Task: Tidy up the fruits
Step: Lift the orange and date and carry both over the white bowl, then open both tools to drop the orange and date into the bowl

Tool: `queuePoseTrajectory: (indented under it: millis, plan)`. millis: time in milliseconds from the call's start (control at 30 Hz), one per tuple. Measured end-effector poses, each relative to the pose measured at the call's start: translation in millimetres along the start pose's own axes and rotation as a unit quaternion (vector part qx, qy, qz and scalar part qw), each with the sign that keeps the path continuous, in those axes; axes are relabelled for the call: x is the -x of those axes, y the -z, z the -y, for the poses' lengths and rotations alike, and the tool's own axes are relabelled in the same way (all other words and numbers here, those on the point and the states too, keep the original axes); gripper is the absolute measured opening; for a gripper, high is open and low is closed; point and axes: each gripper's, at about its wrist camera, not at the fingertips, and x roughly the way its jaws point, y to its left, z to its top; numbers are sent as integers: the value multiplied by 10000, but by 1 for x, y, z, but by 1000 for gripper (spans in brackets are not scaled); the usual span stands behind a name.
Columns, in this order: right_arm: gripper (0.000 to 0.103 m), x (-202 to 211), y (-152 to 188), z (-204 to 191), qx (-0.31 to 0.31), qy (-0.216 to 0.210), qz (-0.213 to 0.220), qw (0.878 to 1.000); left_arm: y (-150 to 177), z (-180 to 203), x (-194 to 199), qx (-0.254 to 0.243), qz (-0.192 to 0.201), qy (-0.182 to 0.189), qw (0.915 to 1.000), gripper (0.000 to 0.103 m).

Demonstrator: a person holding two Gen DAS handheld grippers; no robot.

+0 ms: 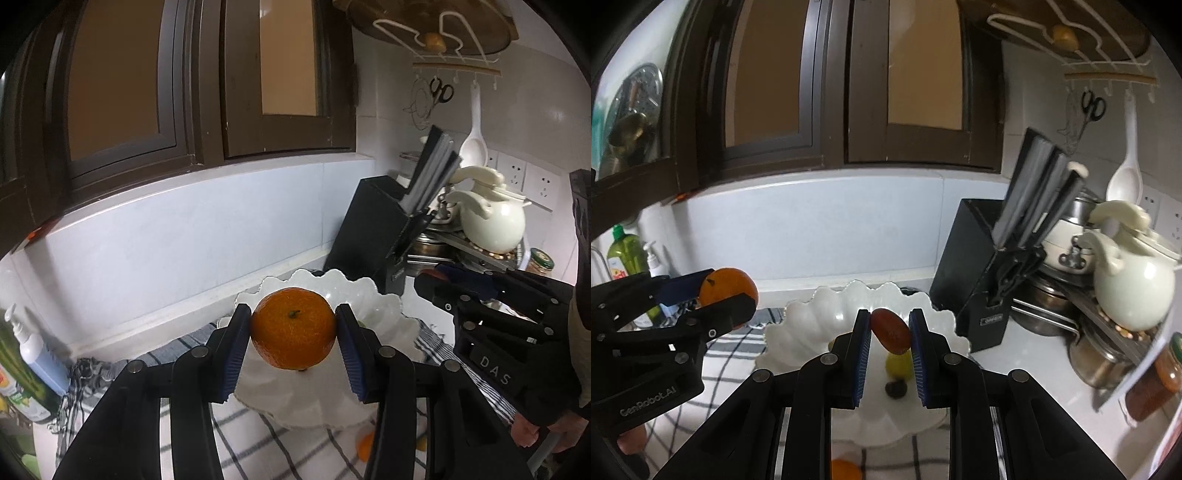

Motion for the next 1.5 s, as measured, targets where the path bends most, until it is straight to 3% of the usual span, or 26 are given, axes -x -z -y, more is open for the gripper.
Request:
queuePoseTrajectory:
  millis: [500, 933, 1333, 1367, 1400, 1500]
  plan:
    - [22, -112, -13, 15, 198, -251, -940, 9951, -12, -18, -98, 107, -722, -58, 9973, 46]
    - [22, -168, -8, 22, 340, -289, -1545, 9870, -8, -21, -171, 76, -1478, 62, 9890, 46]
    - [25, -189, -2, 21, 475, -352, -1879, 9804, -4, -15, -195, -108, -1868, -2, 9823, 47]
    - [27, -188, -2, 21, 479, -342, -1870, 9806, -4, -16, -196, -96, -1905, -12, 9816, 49]
    - [31, -189, -2, 21, 476, -336, -1868, 9807, -3, -16, -196, -93, -1901, -22, 9817, 58]
    - [33, -187, -1, 23, 437, -305, -1861, 9811, -6, -17, -190, -134, -1777, -150, 9839, 61]
